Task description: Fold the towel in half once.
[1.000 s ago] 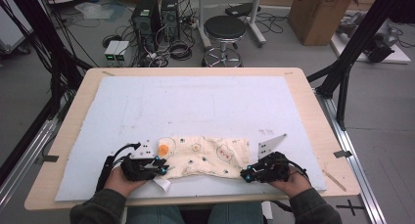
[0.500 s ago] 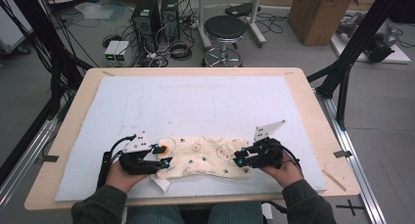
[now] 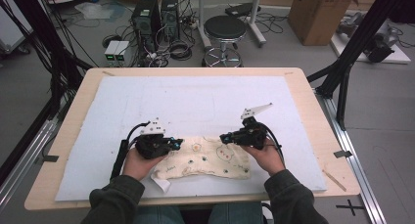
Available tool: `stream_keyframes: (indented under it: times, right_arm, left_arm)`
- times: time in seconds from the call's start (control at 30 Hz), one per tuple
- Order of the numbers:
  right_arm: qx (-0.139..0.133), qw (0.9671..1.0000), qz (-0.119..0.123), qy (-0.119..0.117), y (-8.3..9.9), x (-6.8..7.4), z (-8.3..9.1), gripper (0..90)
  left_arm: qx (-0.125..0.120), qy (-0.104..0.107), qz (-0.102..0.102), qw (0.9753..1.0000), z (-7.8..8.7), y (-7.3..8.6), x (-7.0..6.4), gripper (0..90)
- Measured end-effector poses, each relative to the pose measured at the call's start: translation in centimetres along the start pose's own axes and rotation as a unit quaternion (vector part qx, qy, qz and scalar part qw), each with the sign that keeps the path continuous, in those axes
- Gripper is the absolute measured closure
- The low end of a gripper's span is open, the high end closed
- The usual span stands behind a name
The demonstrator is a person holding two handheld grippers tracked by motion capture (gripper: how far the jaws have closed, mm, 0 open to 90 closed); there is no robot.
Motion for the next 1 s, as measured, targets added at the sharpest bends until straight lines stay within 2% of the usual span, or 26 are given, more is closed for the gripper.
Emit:
stream_keyframes:
  times: [0.03, 0.07, 0.1, 0.13, 0.23, 0.37, 0.4, 0.43, 0.47, 0.5, 0.53, 0.67, 0.77, 0.8, 1.0]
  right_arm:
    - [0.0, 1.0, 0.0, 0.0, 0.0, 0.0, 0.0, 89.4]
    - [0.014, 0.9999, -0.006, 0.003, -0.3, -0.2, -1.1, 89.4]
    - [0.014, 0.9999, -0.006, 0.003, -0.3, -0.2, -1.1, 89.4]
    - [0.025, 0.9996, -0.014, 0.003, -0.4, -0.3, -2.1, 89.4]
    - [0.031, 0.9993, -0.019, 0.005, -0.6, -0.5, -3.1, 89.4]
    - [0.053, 0.9976, -0.039, 0.022, -0.7, -1.4, -4.6, 89.4]
    - [0.059, 0.997, -0.044, 0.025, -0.5, -1.7, -4.7, 89.4]
    - [0.068, 0.996, -0.048, 0.034, -0.3, -2.1, -4.9, 89.4]
    - [0.068, 0.996, -0.048, 0.034, -0.3, -2.1, -4.9, 89.4]
    - [0.081, 0.9941, -0.059, 0.042, 0.0, -2.5, -4.8, 89.4]
    - [0.089, 0.9931, -0.06, 0.048, 0.2, -2.7, -4.7, 89.5]
    - [0.091, 0.9921, -0.067, 0.055, 0.8, -3.2, -3.9, 89.4]
    - [0.087, 0.9916, -0.079, 0.053, 1.4, -3.6, -3.3, 89.4]
    - [0.074, 0.992, -0.088, 0.051, 1.9, -4.1, -2.6, 89.4]
    - [0.058, 0.9911, -0.107, 0.054, 3.3, -5.0, -0.4, 89.4]
  left_arm:
    - [0.0, 0.003, 0.004, 1.0, -0.3, 0.0, 0.2, 89.5]
    - [0.002, 0.005, 0.009, 0.9999, -0.6, 0.1, 0.3, 89.5]
    - [0.003, 0.005, 0.01, 0.9999, -0.8, 0.1, 0.4, 89.5]
    - [0.007, 0.005, 0.012, 0.9999, -1.2, 0.2, 0.6, 89.5]
    - [0.019, 0.005, 0.018, 0.9996, -2.1, 0.4, 0.8, 89.5]
    - [0.057, -0.015, 0.015, 0.9982, -3.1, 1.3, 1.6, 89.5]
    - [0.069, -0.021, 0.017, 0.9972, -3.3, 1.7, 2.3, 89.5]
    - [0.069, -0.021, 0.017, 0.9972, -3.3, 1.7, 2.3, 89.5]
    - [0.067, -0.019, 0.023, 0.9973, -3.2, 1.8, 2.5, 89.5]
    - [0.066, -0.028, 0.02, 0.9972, -3.1, 1.8, 2.7, 89.4]
    - [0.066, -0.028, 0.02, 0.9972, -3.1, 1.8, 2.7, 89.5]
    - [0.069, -0.032, 0.013, 0.997, -3.0, 1.8, 2.8, 89.4]
    - [0.07, -0.036, 0.013, 0.9968, -2.8, 1.9, 2.8, 88.5]
    - [0.073, -0.038, 0.011, 0.9965, -2.7, 1.9, 2.9, 88.1]
    - [0.073, -0.04, 0.014, 0.9964, -2.3, 2.1, 3.1, 86.3]
Point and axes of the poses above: each handheld gripper's, and its own axes: z roughly backward along the jaws, y roughly out of its underside, x roughly to its left, the point moved 5 cm from there along -z, roughly forward along the jaws, and after that the axes turned 3 degrees about -z, right-handed, at the moved point
